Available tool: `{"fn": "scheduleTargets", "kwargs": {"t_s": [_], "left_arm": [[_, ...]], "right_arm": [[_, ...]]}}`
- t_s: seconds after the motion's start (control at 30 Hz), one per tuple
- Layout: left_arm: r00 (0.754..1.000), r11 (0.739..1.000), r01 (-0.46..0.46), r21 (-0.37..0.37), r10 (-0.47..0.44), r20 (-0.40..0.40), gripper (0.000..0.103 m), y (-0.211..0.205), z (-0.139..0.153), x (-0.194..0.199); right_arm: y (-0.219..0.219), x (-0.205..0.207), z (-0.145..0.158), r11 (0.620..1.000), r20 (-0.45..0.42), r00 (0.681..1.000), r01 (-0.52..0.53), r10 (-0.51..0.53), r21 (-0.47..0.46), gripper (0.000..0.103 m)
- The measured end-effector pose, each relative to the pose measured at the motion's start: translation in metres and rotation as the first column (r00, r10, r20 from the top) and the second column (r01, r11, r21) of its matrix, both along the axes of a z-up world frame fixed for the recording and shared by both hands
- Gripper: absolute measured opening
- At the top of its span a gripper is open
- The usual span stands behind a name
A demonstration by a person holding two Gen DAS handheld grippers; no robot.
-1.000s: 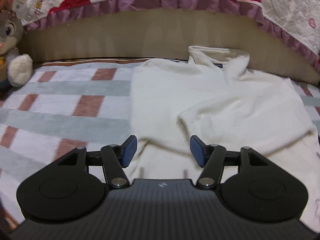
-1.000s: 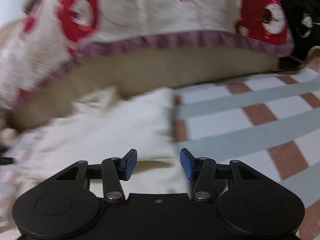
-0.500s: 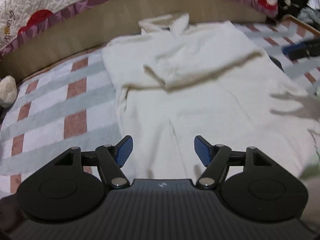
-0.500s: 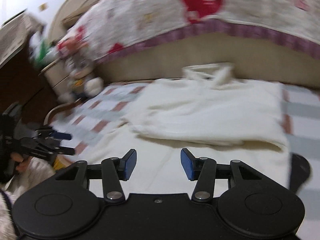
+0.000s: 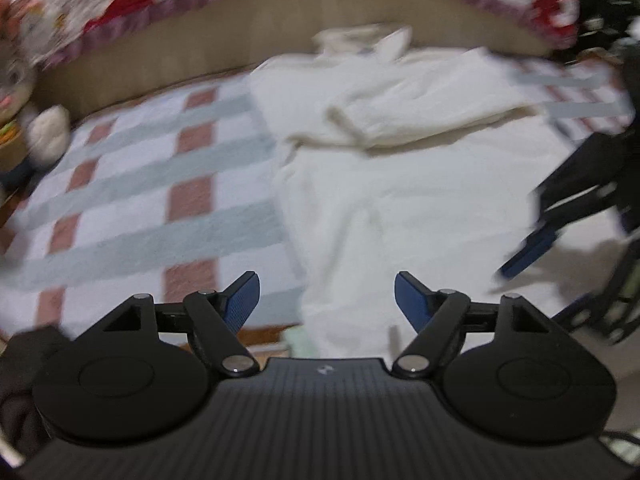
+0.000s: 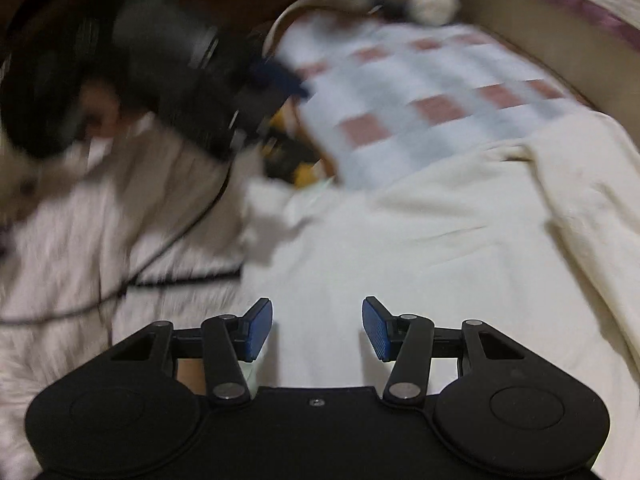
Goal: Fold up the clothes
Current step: 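Grasp the jacket hem with the right gripper while the left gripper grasps the hem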
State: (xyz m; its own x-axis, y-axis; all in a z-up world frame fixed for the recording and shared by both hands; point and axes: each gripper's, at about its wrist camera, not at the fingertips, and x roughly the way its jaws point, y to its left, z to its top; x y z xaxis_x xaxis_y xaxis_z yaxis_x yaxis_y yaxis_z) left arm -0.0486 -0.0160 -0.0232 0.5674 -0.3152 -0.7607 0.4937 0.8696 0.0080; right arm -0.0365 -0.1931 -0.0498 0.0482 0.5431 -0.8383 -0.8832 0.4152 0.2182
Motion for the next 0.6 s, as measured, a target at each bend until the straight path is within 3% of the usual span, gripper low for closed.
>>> {"fn": "scheduleTargets", "kwargs": {"t_s": [0.1, 0.27, 0.37, 0.4, 0.47, 0.53, 0.6], "left_arm": [[0.997, 0.996, 0.073, -0.057, -0.072, 0.024, 0.075, -0.007, 0.002, -0.01], [0.994, 0.993, 0.106, -0.045, -0.106, 0.018, 0.075, -0.02, -0.009, -0.005], [0.993, 0.992, 0.118, -0.05, -0.118, 0.005, 0.075, -0.022, -0.014, 0.001], [0.992, 0.991, 0.124, -0.059, -0.124, 0.006, 0.075, -0.022, -0.014, 0.002], [0.99, 0.987, 0.14, -0.08, -0.139, 0.016, 0.075, -0.023, -0.012, 0.002], [0.986, 0.981, 0.166, -0.102, -0.164, 0.036, 0.075, -0.025, -0.009, 0.005], [0.976, 0.966, 0.218, -0.135, -0.213, 0.052, 0.075, -0.029, -0.005, 0.006]], "right_arm": [[0.011, -0.006, -0.006, 0.999, -0.061, 0.997, -0.039, 0.039, 0.003, 0.056], [0.018, -0.004, -0.026, 0.994, -0.128, 0.989, -0.079, 0.069, -0.075, 0.07], [0.025, -0.013, -0.03, 0.984, -0.075, 0.99, -0.131, 0.123, -0.116, 0.069], [0.026, -0.013, -0.029, 0.983, -0.045, 0.991, -0.131, 0.126, -0.127, 0.065], [0.027, -0.013, -0.026, 0.982, 0.019, 0.992, -0.12, 0.124, -0.146, 0.028], [0.019, -0.004, -0.02, 0.993, 0.028, 0.997, -0.065, 0.069, -0.103, 0.014], [0.007, 0.005, -0.013, 0.998, 0.053, 0.999, 0.009, -0.005, -0.065, 0.015]]}}
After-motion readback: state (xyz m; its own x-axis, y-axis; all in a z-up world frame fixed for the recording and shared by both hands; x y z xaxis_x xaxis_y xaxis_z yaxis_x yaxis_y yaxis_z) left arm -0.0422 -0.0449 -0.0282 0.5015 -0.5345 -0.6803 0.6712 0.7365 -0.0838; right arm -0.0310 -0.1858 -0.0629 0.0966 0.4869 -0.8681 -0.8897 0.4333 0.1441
